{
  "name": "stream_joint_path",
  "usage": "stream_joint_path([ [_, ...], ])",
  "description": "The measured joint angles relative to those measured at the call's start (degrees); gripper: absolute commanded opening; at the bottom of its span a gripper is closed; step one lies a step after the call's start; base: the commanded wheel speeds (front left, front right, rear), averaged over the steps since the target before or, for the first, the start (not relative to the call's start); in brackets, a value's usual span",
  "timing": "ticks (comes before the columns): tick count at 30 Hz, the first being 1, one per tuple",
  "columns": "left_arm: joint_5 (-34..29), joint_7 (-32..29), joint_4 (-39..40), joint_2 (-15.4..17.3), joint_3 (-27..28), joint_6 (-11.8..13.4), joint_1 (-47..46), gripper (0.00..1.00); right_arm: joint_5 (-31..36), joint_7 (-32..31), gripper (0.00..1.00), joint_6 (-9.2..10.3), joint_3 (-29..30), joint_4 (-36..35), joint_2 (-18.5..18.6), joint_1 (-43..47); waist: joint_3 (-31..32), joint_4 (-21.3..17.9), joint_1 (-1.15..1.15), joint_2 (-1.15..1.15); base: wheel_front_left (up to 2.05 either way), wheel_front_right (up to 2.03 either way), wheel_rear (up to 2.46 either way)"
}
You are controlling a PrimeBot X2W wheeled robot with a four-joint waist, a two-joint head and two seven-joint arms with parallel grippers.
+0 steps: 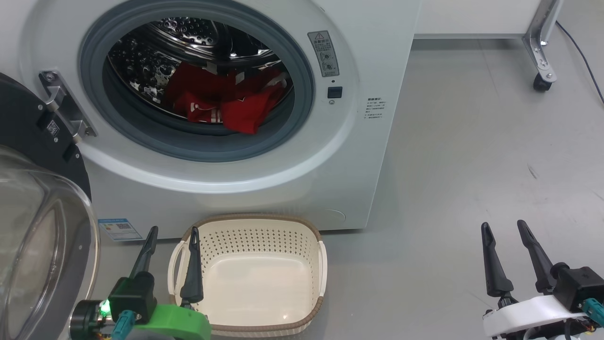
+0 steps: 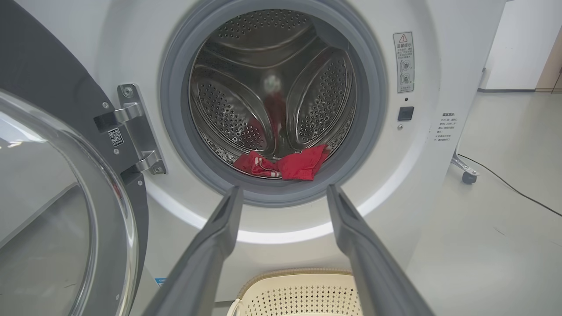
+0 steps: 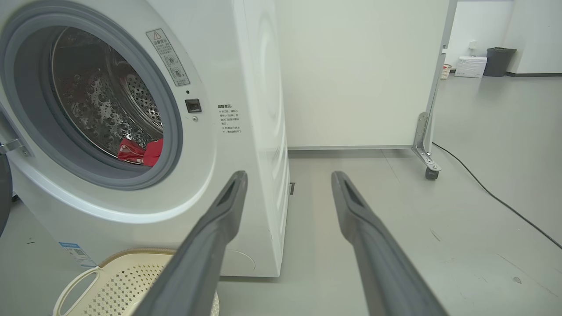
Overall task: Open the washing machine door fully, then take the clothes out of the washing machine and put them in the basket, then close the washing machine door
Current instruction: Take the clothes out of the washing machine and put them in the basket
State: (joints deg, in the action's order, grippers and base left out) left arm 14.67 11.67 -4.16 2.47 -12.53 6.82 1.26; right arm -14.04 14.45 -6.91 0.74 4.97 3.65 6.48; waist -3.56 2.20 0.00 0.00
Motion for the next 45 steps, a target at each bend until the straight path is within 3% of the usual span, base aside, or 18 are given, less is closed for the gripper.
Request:
stream_joint_path([
  [27,2.79,0.00,-1.49,0.00,-2.76,0.00,-1.49,1.00,0.09,0.00,1.00,-0.01,-0.92,0.15,-0.05,-0.02,-0.97,-0.12,0.00,0.00,0.00,0.00,0.00],
  [45,9.49,-9.20,-12.85,-0.07,-6.04,0.00,-14.12,1.00,-0.32,0.00,1.00,-0.04,-2.64,-0.07,1.59,-2.89,-6.46,-6.57,0.00,0.00,0.00,0.00,0.00],
])
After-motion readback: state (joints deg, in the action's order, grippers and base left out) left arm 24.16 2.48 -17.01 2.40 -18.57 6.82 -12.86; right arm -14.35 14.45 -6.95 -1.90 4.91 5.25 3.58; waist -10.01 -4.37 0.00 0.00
